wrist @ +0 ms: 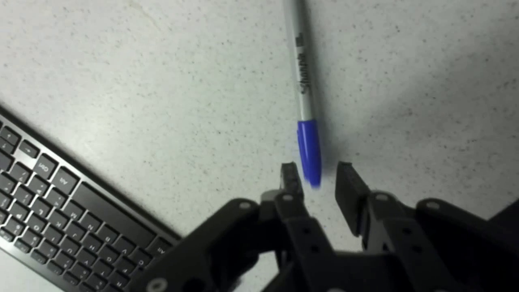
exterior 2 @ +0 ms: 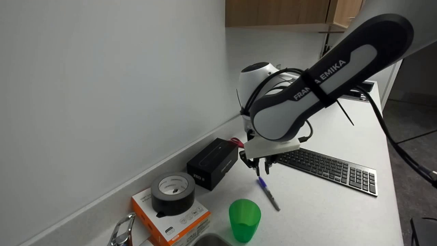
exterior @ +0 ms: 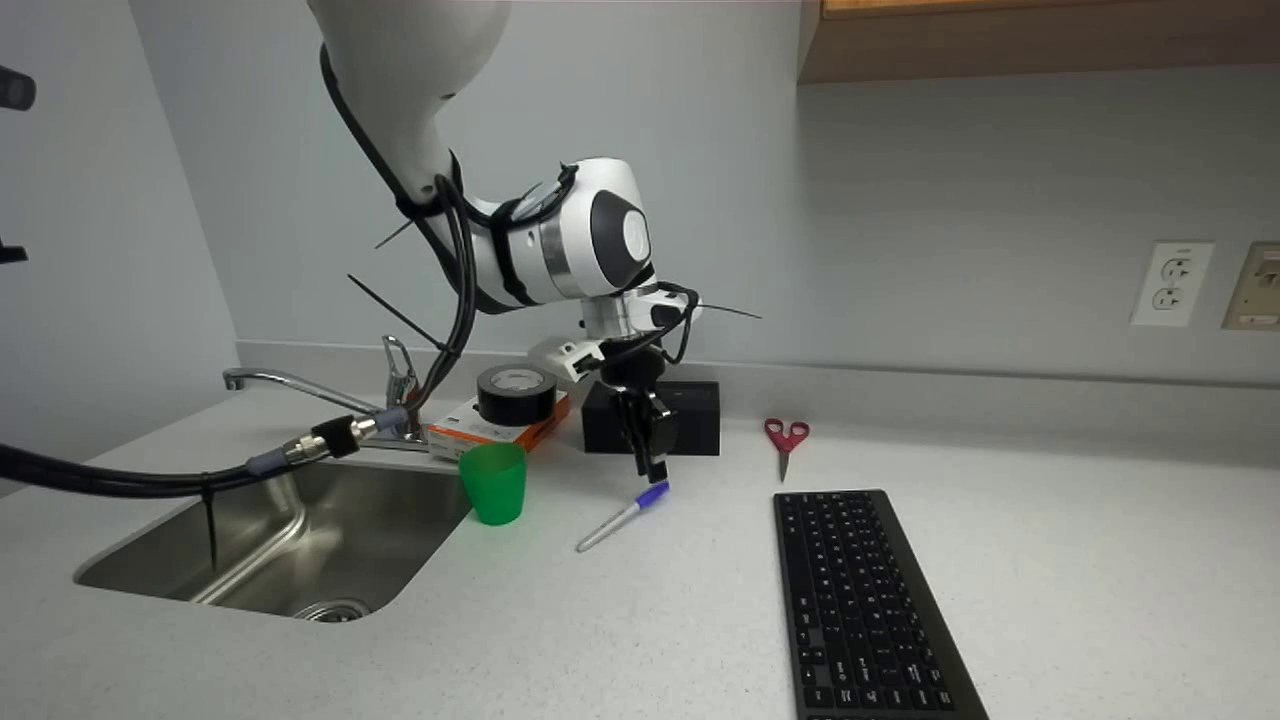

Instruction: Take the blue pen out of the green cup and place it on the countertop

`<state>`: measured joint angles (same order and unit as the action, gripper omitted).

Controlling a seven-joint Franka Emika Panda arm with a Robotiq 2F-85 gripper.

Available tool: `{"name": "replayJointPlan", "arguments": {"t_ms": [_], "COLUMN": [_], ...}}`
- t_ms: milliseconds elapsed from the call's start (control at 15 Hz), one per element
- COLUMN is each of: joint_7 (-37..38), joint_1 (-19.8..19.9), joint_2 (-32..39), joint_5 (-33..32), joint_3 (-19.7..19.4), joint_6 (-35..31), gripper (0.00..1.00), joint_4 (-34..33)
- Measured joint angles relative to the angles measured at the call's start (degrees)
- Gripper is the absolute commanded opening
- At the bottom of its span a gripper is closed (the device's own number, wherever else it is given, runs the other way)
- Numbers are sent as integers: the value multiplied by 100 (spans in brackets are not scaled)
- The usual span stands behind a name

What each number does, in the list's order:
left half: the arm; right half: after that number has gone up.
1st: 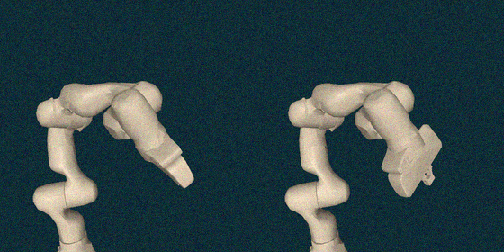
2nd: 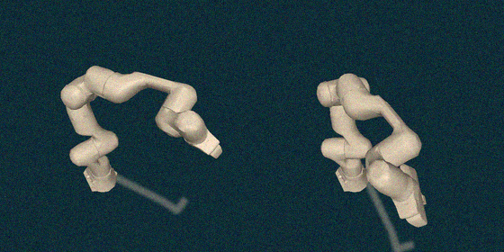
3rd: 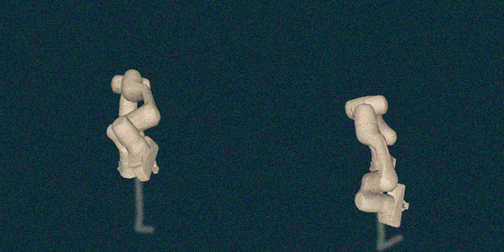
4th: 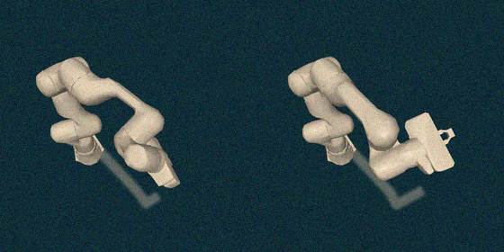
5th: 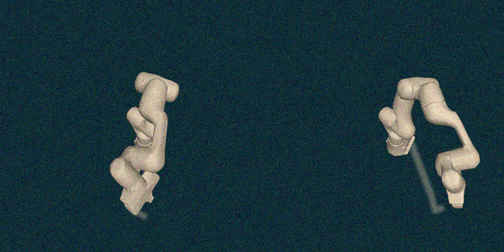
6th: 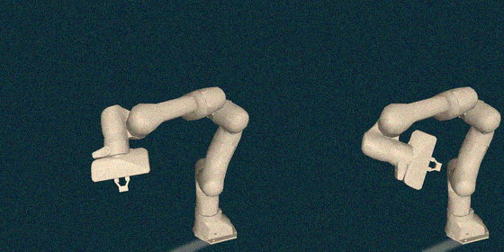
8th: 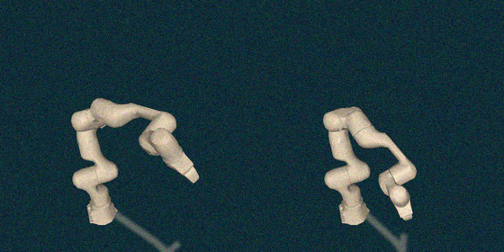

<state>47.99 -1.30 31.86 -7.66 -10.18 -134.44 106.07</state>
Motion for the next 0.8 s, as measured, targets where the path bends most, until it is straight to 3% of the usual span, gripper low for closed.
{"name": "replayJointPlan", "arguments": {"t_ms": [333,800], "joint_7": [33,62], "joint_1": [-3,-4], "joint_2": [27,27], "joint_5": [0,33], "joint_3": [0,1], "joint_6": [4,25], "gripper": [100,100], "joint_4": [-289,-497]}}
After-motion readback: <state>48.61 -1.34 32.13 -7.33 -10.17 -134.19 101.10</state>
